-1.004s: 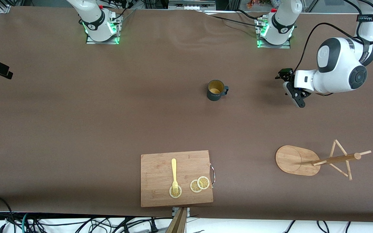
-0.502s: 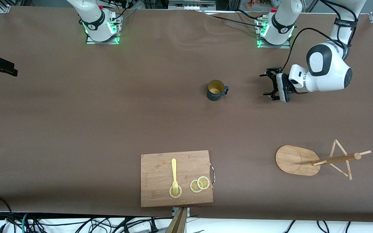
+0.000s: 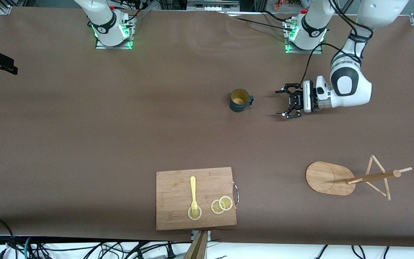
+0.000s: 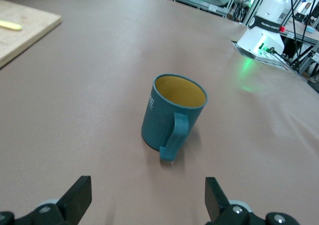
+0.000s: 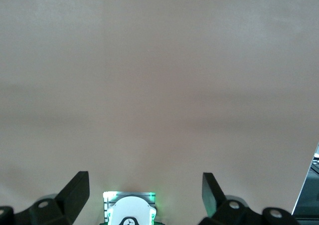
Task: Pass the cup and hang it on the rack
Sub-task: 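Move the left gripper to the mug and grasp its handle, then lift the mug with the left gripper and carry it to the rack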
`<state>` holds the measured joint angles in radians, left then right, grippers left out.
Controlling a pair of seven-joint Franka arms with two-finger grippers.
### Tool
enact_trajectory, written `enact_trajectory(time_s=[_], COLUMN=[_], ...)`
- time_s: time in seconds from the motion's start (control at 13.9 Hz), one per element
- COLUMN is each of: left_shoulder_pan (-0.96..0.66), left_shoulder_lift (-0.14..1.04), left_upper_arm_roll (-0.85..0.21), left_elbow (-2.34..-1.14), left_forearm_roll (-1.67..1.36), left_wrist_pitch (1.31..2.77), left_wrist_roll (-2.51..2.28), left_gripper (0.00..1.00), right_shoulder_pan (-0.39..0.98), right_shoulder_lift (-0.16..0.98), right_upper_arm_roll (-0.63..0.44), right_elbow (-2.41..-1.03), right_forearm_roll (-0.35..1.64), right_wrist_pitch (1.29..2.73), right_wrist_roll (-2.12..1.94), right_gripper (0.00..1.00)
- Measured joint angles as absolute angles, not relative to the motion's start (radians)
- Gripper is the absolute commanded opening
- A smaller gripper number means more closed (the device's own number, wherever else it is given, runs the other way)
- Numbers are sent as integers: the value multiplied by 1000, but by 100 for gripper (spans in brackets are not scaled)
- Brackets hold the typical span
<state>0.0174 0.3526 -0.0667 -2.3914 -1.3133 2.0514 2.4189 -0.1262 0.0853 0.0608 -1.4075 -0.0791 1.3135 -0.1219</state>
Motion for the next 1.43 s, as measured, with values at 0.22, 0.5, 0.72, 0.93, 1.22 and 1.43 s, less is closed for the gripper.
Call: enact_trajectory(time_s=[0.22,0.5,0.72,0.93,1.22,1.43], left_shoulder_pan=[16,12,9,8,7,5], left_shoulder_lift=[430,472,529,563,575,575], left_upper_arm_roll=[-101,-175,-199,-217,-241,-252], left_elbow=[-2391,-2400,-2405,-2405,-2403,-2402], left_forearm_roll=[-1448,-1617,-1691,-1734,-1752,-1752], left_wrist_pitch=[2051,2051,2052,2052,2052,2052], left_wrist_roll=[2561,2647,2718,2733,2737,2737], left_gripper=[100,100,100,97,46,11], right_shoulder_pan=[-130,-130,-130,-130,-130,-130], right_shoulder_lift=[90,90,91,91,91,91], right_upper_arm_roll=[55,55,58,60,60,60], right_elbow=[-1408,-1408,-1408,-1408,-1408,-1408], right_forearm_roll=[-79,-79,-79,-79,-79,-79], right_wrist_pitch=[1317,1317,1317,1318,1318,1319], right_wrist_roll=[-131,-132,-132,-132,-132,-132], right_gripper=[100,100,100,100,100,100])
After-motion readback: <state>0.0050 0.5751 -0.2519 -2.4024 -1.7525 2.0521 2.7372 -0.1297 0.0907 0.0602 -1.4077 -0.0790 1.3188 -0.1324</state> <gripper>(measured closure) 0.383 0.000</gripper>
